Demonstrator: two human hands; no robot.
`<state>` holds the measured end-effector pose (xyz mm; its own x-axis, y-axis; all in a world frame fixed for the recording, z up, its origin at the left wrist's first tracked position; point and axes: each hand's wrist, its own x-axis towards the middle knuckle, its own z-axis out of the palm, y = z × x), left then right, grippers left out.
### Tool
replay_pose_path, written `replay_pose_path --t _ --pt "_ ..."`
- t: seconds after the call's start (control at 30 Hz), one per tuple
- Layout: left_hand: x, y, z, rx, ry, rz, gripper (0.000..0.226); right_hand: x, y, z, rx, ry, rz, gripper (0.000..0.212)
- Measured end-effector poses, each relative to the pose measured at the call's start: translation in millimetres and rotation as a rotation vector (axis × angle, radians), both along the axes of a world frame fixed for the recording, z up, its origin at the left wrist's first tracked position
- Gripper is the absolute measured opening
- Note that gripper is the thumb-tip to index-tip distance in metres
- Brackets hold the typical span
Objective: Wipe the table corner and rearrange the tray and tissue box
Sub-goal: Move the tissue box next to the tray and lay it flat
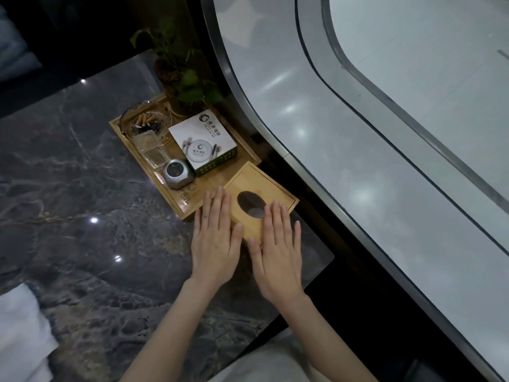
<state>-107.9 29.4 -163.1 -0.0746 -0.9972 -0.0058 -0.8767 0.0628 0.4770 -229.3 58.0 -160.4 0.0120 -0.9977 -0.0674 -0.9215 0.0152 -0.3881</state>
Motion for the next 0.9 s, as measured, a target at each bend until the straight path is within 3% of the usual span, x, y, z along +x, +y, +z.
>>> replay_pose_path --t 0.9 --pt "3.4 -36.4 2.3 0.018 0.051 -0.125 0.058 11.5 -19.0 6.4 -0.075 0.116 -0.114 0.063"
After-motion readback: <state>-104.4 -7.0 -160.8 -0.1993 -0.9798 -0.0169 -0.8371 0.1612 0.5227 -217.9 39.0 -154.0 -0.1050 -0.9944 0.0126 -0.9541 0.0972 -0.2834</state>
